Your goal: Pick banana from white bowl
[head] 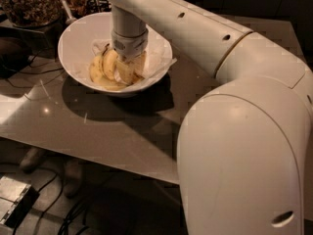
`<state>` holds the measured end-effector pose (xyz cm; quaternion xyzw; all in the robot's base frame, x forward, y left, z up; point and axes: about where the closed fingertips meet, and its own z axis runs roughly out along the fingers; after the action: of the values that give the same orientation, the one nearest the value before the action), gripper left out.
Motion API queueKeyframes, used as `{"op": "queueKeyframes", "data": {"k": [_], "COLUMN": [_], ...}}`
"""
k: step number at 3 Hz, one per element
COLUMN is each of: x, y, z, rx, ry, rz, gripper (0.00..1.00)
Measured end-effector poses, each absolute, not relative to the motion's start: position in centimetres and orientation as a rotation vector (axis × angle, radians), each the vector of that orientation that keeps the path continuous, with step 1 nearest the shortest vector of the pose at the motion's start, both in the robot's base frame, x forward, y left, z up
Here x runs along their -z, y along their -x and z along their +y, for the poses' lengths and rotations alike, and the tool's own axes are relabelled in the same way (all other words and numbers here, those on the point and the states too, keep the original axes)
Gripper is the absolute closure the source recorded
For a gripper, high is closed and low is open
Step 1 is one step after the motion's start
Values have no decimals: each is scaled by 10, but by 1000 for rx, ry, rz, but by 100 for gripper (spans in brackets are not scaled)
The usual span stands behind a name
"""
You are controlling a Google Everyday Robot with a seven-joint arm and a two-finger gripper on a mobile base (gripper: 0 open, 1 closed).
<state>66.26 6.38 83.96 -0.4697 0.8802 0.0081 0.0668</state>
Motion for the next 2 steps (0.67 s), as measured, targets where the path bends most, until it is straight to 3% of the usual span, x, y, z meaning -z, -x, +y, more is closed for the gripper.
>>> {"op": "queueKeyframes", "data": {"k": [1,2], "x": [-840,-861], "y": [-664,-649], "z": [67,65], "rx": [-41,-116], "ry": [1427,1477], "rz": [2633,2553], "gripper": [100,100]}}
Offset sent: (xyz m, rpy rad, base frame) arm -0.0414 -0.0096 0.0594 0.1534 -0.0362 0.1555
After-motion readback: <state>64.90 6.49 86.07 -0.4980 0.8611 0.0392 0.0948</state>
